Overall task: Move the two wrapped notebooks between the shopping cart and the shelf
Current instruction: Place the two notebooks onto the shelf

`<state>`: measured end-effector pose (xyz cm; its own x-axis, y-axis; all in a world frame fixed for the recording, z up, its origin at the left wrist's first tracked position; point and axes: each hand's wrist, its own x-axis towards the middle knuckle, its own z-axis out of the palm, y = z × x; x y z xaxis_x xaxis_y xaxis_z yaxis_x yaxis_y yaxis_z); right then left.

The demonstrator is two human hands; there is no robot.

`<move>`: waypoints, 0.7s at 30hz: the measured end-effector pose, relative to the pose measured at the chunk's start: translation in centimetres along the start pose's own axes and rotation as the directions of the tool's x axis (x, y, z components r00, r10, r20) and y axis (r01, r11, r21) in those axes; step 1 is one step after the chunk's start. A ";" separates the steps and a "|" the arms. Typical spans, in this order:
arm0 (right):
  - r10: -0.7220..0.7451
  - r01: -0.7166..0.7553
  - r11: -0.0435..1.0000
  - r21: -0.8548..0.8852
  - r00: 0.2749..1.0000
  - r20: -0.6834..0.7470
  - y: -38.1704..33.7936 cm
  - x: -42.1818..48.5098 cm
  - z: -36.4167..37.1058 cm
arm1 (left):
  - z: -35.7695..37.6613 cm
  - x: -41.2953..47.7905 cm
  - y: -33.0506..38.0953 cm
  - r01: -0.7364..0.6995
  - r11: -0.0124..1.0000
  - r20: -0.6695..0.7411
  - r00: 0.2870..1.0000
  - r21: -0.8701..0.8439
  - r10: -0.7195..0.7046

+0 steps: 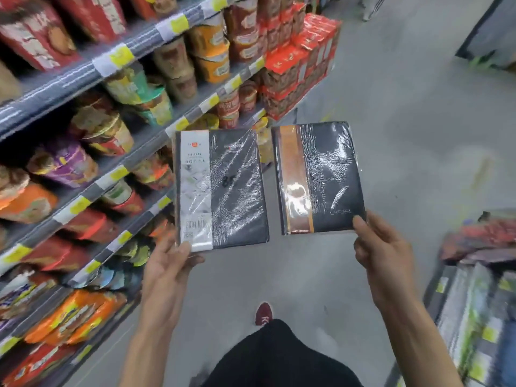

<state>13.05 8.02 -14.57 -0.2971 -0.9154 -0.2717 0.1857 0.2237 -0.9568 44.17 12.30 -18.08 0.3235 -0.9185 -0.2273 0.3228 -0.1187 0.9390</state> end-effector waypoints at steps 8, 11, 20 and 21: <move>0.018 0.021 0.991 0.133 0.958 -0.285 -0.7 6.8 -2.2 | 9.3 13.2 0.4 0.049 0.994 0.261 0.963 0.099 -0.074; 0.037 0.035 0.984 0.177 0.921 -0.387 -0.5 9.2 -4.0 | 14.1 17.1 -0.7 0.084 0.989 0.349 0.929 0.120 -0.122; 0.131 0.075 0.950 0.302 0.784 -0.607 -1.5 17.7 -11.1 | 31.3 27.0 -4.3 0.114 0.955 0.566 0.784 0.272 -0.255; 0.136 0.092 0.944 0.317 0.766 -0.628 -1.8 18.3 -11.8 | 33.3 27.7 -4.6 0.105 0.950 0.580 0.770 0.293 -0.264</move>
<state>-3.81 -5.19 -19.05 -0.7904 -0.4609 -0.4035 0.4449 0.0207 -0.8953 22.01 -25.19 -20.12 -0.3520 -0.8954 -0.2728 0.0804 -0.3193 0.9442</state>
